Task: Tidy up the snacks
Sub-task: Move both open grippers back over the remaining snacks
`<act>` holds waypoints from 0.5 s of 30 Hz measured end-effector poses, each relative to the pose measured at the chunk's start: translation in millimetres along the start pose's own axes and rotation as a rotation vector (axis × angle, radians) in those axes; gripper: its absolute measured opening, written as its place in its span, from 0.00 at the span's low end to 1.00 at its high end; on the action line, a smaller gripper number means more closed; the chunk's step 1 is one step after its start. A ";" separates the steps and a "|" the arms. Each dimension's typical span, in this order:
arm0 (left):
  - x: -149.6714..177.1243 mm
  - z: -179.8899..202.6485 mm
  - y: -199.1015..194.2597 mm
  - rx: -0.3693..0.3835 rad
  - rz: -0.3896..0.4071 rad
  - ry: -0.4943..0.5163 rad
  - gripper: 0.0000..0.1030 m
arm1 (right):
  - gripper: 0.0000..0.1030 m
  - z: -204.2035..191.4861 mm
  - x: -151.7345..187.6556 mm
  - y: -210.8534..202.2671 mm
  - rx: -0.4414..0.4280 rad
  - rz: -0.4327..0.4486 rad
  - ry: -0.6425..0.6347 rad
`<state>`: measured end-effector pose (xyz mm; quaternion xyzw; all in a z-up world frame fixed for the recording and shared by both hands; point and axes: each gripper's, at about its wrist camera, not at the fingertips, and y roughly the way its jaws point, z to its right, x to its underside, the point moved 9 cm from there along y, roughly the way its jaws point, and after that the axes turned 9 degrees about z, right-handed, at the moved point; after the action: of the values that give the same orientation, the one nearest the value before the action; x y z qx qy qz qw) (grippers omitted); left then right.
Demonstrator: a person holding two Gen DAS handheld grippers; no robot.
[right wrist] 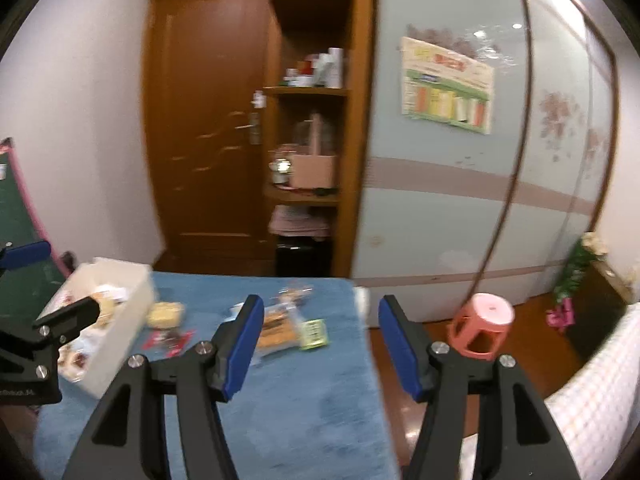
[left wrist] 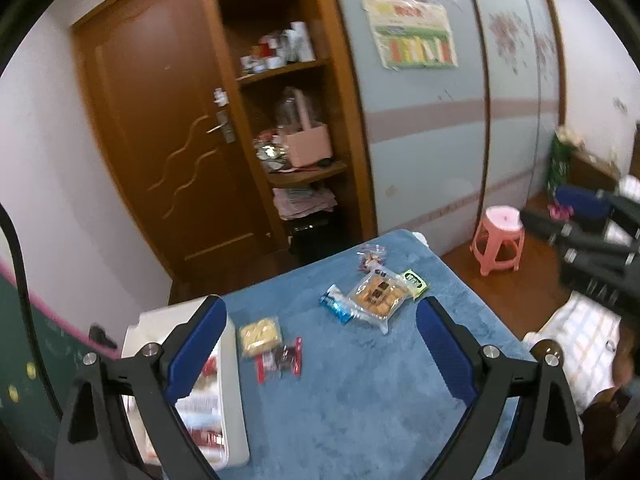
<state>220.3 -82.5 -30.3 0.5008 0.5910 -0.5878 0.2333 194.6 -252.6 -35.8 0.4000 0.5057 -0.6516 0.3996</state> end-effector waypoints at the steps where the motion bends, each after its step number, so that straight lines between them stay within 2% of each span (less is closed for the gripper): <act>1: -4.3 5.2 14.5 0.011 -0.012 0.018 0.93 | 0.59 8.7 -3.2 7.1 0.016 -0.002 0.000; 5: -5.0 13.1 70.3 0.055 -0.091 0.047 0.93 | 0.59 37.3 -6.6 37.1 0.062 -0.016 -0.010; 9: 1.4 14.4 119.5 0.068 -0.162 0.050 0.93 | 0.59 48.8 5.7 73.2 0.065 -0.060 -0.038; 15: 21.6 28.3 187.9 0.106 -0.265 0.118 0.93 | 0.59 54.0 48.3 134.2 -0.012 -0.236 0.048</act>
<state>365.8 -138.1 -141.2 0.4636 0.6328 -0.6133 0.0921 295.1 -333.7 -116.9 0.3507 0.5627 -0.6812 0.3104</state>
